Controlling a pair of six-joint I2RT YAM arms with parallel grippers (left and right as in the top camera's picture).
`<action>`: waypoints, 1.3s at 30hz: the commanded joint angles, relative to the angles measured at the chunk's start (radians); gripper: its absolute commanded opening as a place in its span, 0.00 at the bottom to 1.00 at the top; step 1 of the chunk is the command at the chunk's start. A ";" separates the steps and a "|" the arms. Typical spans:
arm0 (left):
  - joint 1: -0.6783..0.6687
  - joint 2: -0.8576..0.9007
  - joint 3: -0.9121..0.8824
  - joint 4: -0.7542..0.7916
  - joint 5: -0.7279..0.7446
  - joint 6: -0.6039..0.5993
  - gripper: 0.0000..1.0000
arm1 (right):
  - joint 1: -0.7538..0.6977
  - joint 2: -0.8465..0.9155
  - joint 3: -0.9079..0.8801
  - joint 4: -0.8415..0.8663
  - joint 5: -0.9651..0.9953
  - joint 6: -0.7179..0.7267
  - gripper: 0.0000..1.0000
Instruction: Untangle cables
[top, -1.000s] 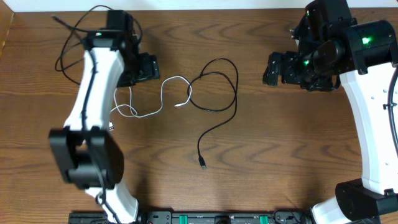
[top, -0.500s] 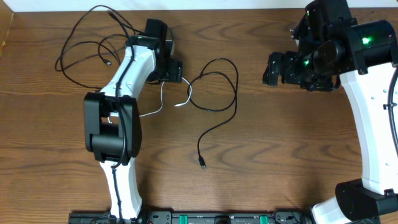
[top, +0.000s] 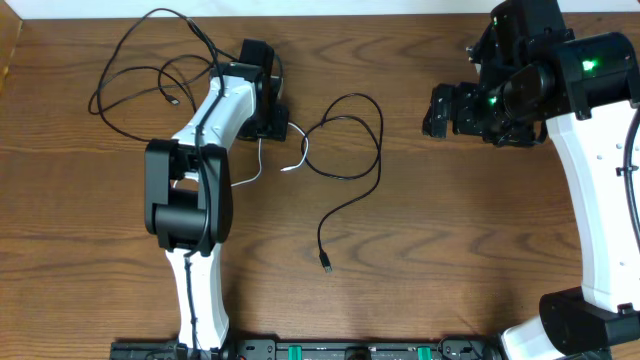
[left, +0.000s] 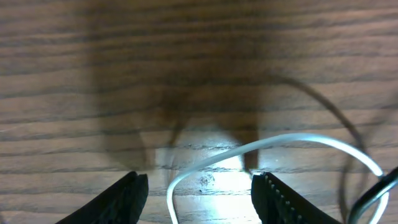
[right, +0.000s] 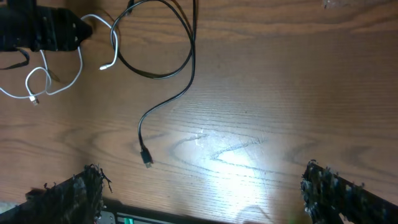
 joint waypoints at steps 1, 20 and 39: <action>0.003 0.014 -0.005 -0.005 0.009 0.030 0.53 | 0.005 -0.010 0.002 -0.001 0.004 -0.011 0.99; 0.008 0.016 -0.056 0.054 0.008 0.030 0.33 | 0.005 -0.010 0.002 -0.001 0.004 -0.011 0.99; 0.015 -0.380 0.030 0.032 0.072 -0.039 0.07 | 0.005 -0.010 0.002 -0.001 0.004 -0.011 0.99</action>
